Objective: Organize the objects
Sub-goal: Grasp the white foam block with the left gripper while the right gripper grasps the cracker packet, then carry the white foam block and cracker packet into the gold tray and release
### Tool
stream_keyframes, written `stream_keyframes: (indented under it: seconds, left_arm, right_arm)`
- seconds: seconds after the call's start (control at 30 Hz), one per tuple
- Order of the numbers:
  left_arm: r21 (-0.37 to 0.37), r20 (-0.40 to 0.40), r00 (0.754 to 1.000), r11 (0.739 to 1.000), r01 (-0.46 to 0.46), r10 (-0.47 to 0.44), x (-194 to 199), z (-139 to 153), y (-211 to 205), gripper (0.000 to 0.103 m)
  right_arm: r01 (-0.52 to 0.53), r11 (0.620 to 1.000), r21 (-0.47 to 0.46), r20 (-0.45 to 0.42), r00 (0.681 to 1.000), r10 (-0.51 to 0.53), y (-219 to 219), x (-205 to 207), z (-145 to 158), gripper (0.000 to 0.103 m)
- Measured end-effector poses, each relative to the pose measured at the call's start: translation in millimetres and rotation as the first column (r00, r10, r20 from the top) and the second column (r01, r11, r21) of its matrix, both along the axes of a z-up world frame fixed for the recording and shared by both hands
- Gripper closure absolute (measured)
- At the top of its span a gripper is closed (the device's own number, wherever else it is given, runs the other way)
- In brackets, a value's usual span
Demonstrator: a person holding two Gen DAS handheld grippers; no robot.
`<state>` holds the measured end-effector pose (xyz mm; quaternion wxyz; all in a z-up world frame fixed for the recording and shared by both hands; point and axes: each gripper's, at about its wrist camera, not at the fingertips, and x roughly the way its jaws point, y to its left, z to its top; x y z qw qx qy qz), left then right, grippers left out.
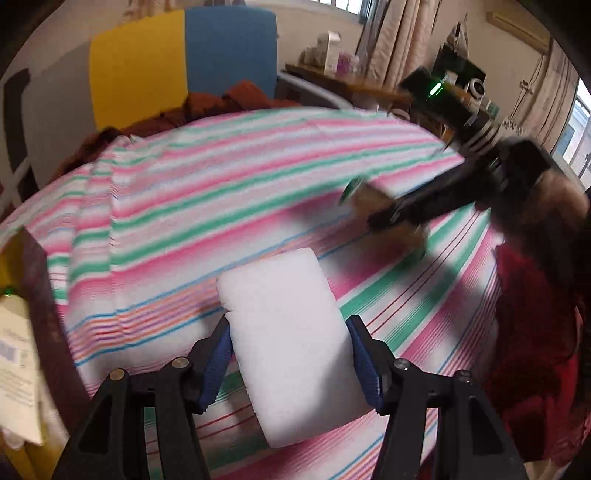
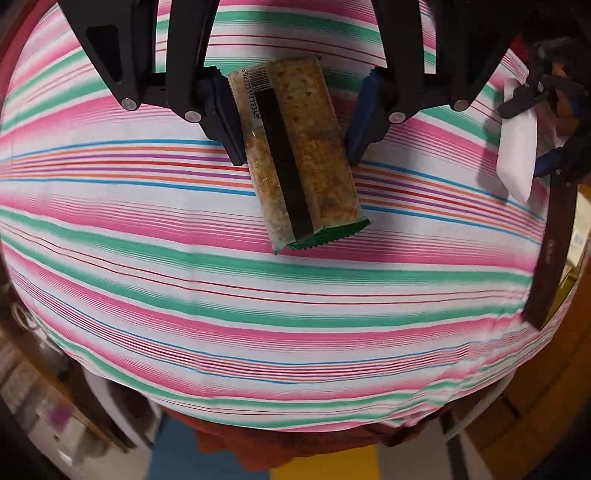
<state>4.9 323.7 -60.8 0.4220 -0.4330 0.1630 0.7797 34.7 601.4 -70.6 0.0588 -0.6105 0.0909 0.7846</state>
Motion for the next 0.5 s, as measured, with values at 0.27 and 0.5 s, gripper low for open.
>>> stream_keyframes:
  seconds: [0.27,0.5]
  left_arm:
    - [0.093,-0.140,0.987,0.993,-0.068,0.081,6,53,-39,0.041]
    - [0.139,-0.183,0.969,0.980,-0.141,0.165,3,76,-76,0.041]
  right_arm:
    - [-0.043,0.999,-0.023,-0.018,0.999,0.043,-59,-12,5,0.049]
    - [-0.035,0.997,-0.062,-0.075,0.997,0.031,-87,-14,18,0.049]
